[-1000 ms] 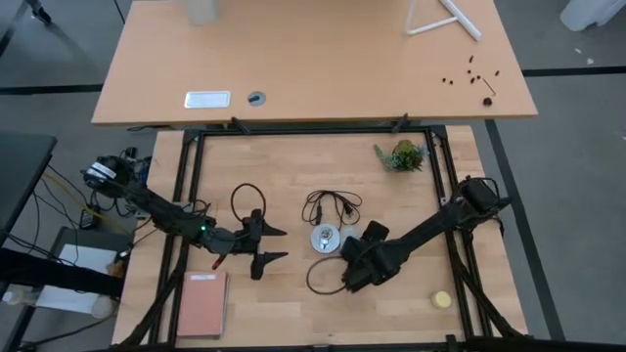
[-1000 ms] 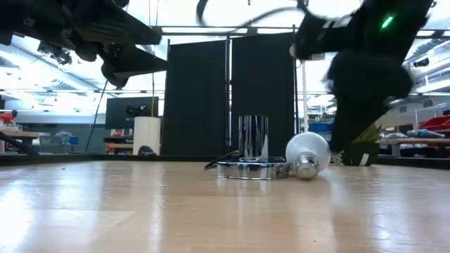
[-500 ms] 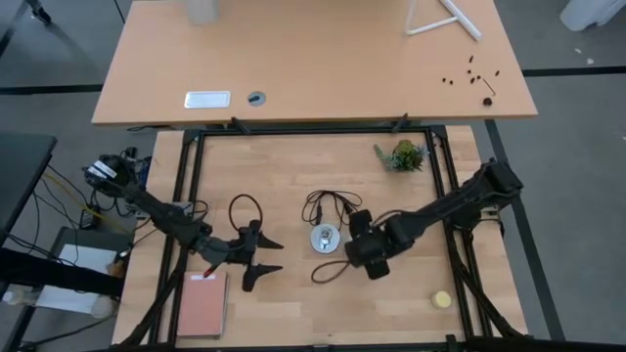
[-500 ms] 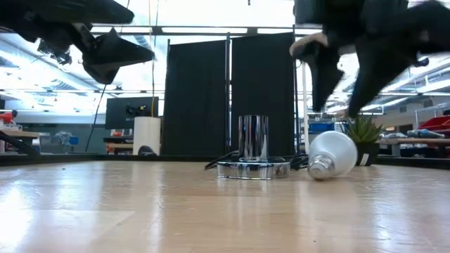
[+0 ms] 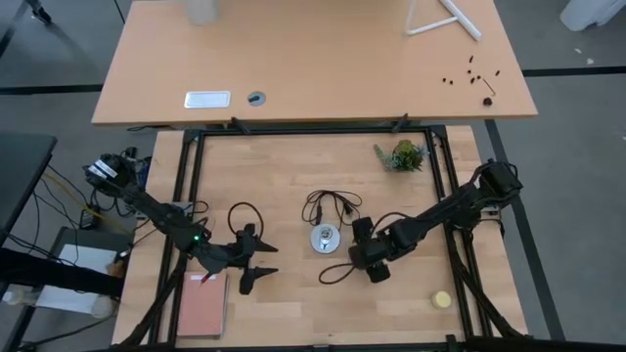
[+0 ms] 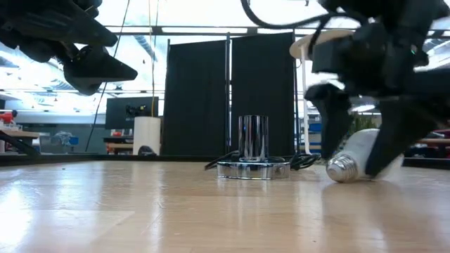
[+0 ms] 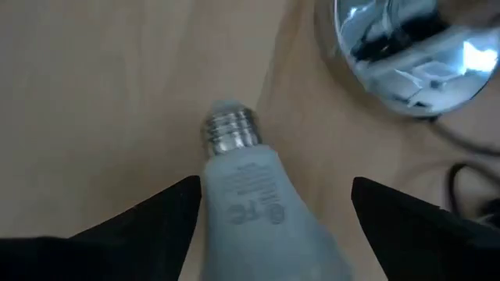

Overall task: Screw lightbulb
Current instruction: Insert the lightbulb into the silver lamp

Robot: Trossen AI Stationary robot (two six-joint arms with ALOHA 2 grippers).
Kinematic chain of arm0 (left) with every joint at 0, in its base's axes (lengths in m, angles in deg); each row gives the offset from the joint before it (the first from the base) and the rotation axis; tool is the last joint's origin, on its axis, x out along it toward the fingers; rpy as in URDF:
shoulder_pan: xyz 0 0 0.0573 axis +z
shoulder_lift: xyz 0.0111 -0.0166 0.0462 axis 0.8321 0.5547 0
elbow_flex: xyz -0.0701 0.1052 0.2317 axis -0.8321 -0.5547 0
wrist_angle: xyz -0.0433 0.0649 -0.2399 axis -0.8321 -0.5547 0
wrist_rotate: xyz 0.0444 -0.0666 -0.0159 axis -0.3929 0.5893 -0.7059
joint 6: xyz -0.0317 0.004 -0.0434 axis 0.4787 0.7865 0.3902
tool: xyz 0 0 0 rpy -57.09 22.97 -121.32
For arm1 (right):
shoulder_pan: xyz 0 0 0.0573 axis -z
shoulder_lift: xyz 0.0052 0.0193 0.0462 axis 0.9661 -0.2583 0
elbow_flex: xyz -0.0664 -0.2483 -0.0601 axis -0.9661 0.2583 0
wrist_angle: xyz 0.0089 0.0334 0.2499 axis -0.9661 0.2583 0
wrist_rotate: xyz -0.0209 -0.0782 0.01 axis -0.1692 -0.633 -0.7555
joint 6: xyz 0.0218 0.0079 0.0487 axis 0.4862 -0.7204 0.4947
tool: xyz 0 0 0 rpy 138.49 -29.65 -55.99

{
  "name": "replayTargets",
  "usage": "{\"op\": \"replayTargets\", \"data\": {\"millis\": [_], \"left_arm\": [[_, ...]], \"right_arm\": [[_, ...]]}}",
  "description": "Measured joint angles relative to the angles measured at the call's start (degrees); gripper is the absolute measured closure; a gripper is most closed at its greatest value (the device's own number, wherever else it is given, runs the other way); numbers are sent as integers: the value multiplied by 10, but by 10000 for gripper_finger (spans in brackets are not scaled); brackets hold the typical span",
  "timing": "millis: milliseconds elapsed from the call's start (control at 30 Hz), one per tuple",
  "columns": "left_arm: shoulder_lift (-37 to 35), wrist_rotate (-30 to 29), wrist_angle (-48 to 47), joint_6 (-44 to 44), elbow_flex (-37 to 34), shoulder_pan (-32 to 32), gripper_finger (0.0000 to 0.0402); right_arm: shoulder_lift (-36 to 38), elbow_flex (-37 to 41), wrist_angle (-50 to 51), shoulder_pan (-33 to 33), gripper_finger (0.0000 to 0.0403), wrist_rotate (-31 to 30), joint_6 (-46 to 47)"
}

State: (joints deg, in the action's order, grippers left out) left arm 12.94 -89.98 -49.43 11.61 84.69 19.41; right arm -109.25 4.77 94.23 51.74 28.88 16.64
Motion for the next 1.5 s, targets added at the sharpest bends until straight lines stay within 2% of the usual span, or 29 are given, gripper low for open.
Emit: {"op": "replayTargets", "data": {"millis": [267, 433, 800, 1167, 1367, 1500], "left_arm": [[0, -1, -25, 4, 0, 0, 115], [0, -8, -29, 29, 0, 0, 115], [0, -18, -30, 66, 0, 0, 115], [26, -60, -28, 74, 17, 1, 115], [123, -72, -26, 52, 82, 0, 115], [195, -101, -26, 16, 128, 1, 115]], "right_arm": [[11, 110, -225, -40, 64, -39, 50], [28, 163, -319, -67, 64, -86, 53], [30, 298, -609, -74, 78, -112, 55], [8, 310, -627, -74, 109, -114, 51], [5, 310, -625, -74, 137, -114, 58], [5, 310, -625, -74, 142, -114, 60]]}}
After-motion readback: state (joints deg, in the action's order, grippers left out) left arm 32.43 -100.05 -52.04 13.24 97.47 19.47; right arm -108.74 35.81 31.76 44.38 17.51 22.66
